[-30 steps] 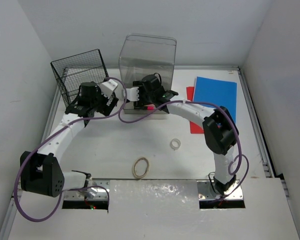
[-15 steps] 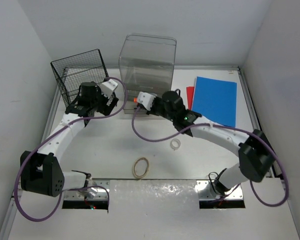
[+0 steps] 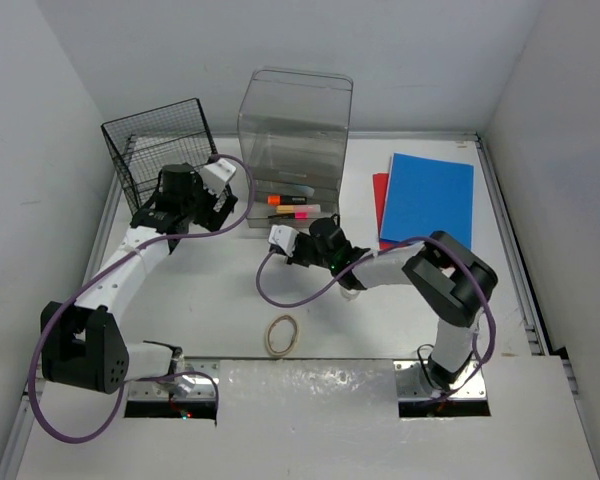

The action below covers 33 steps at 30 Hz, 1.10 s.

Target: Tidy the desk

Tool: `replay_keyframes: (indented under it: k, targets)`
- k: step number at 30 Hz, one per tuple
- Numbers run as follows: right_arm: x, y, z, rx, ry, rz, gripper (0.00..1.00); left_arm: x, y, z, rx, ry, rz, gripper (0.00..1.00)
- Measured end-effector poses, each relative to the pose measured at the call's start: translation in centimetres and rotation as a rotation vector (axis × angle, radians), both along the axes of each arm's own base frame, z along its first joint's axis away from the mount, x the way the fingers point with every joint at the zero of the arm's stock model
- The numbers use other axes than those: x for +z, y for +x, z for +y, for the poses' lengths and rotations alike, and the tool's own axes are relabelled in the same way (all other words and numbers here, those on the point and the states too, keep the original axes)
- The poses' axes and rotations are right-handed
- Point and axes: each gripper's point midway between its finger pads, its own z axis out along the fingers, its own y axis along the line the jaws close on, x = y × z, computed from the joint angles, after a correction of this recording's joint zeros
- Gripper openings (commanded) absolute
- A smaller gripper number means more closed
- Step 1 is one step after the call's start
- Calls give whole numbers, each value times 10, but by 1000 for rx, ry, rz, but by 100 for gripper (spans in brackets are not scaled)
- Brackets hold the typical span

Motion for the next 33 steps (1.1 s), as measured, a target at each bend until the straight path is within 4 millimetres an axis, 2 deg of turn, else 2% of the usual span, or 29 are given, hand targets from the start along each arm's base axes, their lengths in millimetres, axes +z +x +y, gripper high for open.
replay_keyframes:
  k: [4,10,23,29,33]
  targets:
    - [5,34,9,-70,7,-104,0,0,0,0,0,0,0,91]
    - [25,77,14,-173,11,-229,0,0,0,0,0,0,0,91]
    - [41,158,-2,-314,-4,-338,0,-1,0,0,-2,5,2,91]
    - [27,174,-2,-318,-33,-338,0,-4,1,0,-4,9,10,91]
    - [26,174,-2,-313,-47,-346,0,-7,1,1,-5,11,19,91]
